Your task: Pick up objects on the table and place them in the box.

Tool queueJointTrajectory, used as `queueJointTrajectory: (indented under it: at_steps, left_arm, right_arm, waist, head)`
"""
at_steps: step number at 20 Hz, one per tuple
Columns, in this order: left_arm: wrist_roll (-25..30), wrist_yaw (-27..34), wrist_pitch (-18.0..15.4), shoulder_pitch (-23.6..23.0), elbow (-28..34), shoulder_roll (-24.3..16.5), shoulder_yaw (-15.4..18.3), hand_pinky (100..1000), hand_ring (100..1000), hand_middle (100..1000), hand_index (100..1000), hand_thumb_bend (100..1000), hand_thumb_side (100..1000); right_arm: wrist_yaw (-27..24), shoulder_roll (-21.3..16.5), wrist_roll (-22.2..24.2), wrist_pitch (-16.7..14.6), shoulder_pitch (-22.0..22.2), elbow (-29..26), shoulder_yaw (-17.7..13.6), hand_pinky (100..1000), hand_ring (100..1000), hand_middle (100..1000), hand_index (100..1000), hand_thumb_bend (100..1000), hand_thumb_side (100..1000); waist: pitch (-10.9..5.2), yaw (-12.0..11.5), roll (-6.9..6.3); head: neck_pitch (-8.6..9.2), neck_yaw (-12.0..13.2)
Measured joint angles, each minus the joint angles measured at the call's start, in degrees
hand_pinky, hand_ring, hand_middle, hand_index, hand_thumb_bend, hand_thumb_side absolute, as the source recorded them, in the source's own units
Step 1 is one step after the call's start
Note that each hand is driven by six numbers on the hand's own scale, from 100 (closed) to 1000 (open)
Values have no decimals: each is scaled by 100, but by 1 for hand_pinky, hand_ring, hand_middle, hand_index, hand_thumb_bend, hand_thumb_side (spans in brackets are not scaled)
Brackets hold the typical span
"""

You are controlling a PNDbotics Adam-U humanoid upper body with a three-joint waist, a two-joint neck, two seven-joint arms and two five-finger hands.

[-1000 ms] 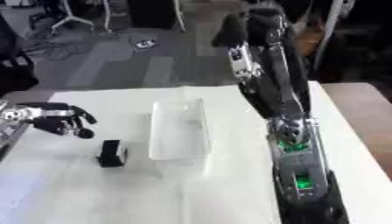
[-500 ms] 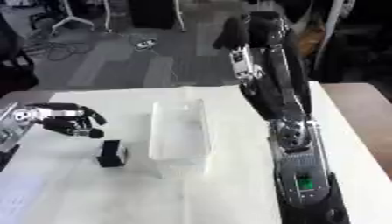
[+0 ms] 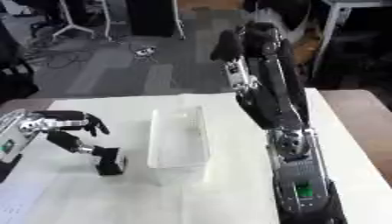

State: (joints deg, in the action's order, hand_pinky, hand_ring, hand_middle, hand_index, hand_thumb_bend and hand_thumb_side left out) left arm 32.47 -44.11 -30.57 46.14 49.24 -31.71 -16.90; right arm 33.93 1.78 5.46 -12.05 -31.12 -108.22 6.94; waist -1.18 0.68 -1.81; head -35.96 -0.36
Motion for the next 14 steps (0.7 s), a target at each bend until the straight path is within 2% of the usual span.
queueJointTrajectory:
  at_steps: [1, 2, 7, 14]
  left_arm:
    - [-88, -208, -85, 0, 81, 0, -58, 893, 817, 864, 862, 480, 912]
    - [-179, -429, -169, 1, 163, 0, -109, 938, 843, 886, 859, 467, 913]
    - [-551, -1536, -551, 3, 385, 0, -308, 985, 872, 908, 848, 434, 911]
    - [-962, -2665, -886, 57, 310, 45, -338, 1000, 881, 915, 839, 426, 919]
  right_arm:
    - [0, 0, 9, -4, 0, 0, 0, 100, 214, 288, 482, 237, 1000]
    - [1, 0, 14, -6, 0, 0, 0, 100, 213, 289, 482, 238, 1000]
    - [2, 0, 44, -4, 0, 0, 1, 100, 214, 289, 482, 237, 1000]
    - [4, 10, 68, -8, 0, 0, 1, 100, 214, 290, 482, 238, 1000]
  waist:
    - [0, 3, -1]
    - [0, 5, -2]
    - [0, 12, -15]
    - [0, 19, -16]
  head:
    - [2, 0]
    - [3, 0]
    - [5, 1]
    - [6, 10]
